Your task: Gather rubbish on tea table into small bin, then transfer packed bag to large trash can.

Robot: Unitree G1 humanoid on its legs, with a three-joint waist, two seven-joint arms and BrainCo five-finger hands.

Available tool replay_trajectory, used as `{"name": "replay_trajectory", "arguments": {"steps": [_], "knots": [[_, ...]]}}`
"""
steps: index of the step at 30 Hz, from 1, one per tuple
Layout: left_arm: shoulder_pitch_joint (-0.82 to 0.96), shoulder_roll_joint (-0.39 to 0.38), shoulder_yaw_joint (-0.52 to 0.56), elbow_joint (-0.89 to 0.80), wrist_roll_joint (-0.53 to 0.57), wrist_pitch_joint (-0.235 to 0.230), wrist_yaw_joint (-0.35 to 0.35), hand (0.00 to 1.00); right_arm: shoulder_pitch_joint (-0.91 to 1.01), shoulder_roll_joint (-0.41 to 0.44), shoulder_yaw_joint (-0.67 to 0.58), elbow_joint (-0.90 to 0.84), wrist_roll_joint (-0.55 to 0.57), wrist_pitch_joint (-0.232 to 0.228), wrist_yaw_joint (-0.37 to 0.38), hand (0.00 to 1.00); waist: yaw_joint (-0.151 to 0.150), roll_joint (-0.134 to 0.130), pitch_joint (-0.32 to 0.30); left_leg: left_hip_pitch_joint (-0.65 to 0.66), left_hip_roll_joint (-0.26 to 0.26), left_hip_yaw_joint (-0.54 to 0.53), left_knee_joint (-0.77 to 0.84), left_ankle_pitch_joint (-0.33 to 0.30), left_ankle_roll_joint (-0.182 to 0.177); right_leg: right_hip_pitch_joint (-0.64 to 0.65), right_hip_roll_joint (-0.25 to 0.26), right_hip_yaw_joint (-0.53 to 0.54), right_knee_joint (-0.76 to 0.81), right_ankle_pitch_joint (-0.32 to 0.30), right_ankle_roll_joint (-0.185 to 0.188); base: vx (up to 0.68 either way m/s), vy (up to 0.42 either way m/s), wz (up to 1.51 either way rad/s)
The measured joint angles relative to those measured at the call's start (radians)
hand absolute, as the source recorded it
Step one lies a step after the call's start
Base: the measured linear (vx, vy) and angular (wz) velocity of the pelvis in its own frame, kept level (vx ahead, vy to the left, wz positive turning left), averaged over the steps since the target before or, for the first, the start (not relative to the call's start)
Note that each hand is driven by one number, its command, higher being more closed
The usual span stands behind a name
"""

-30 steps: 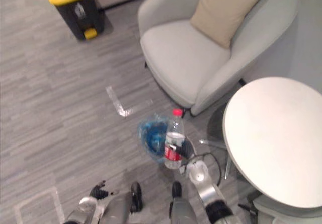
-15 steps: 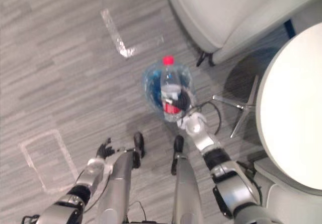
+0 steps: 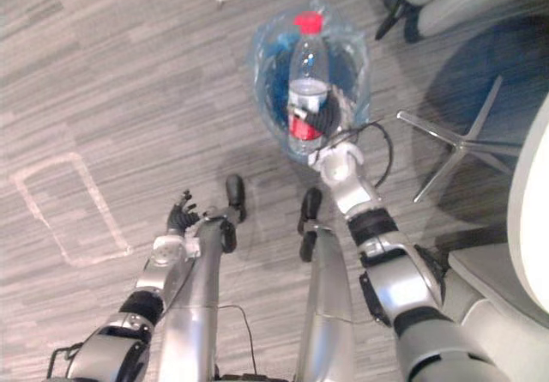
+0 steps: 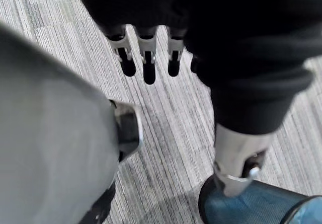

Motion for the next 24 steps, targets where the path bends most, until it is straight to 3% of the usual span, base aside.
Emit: {"name": "replay_trajectory", "arguments": {"steps": [13, 24], "knots": [[0.000, -0.010, -0.018, -0.009, 0.001, -0.012, 0.003, 0.00, -0.026, 0.001, -0.048, 0.000, -0.028, -0.001, -0.048, 0.00, 0.000, 0.000, -0.003, -0.008, -0.001, 0.023, -0.035, 0.038, 0.006, -0.016, -0.019, -0.015, 0.001, -0.002, -0.003, 0.00, -0.003, 0.07], [-0.013, -0.011, -0.044, 0.030, 0.011, -0.012, 0.006, 0.00, 0.015, 0.016, 0.064, 0.061, -0.226, 0.001, -0.031, 0.00, -0.002, -0.001, -0.013, 0.015, -0.001, 0.023, -0.098, 0.069, -0.003, 0.000, -0.021, -0.034, -0.032, 0.010, -0.013, -0.01, -0.006, 0.03]]}}
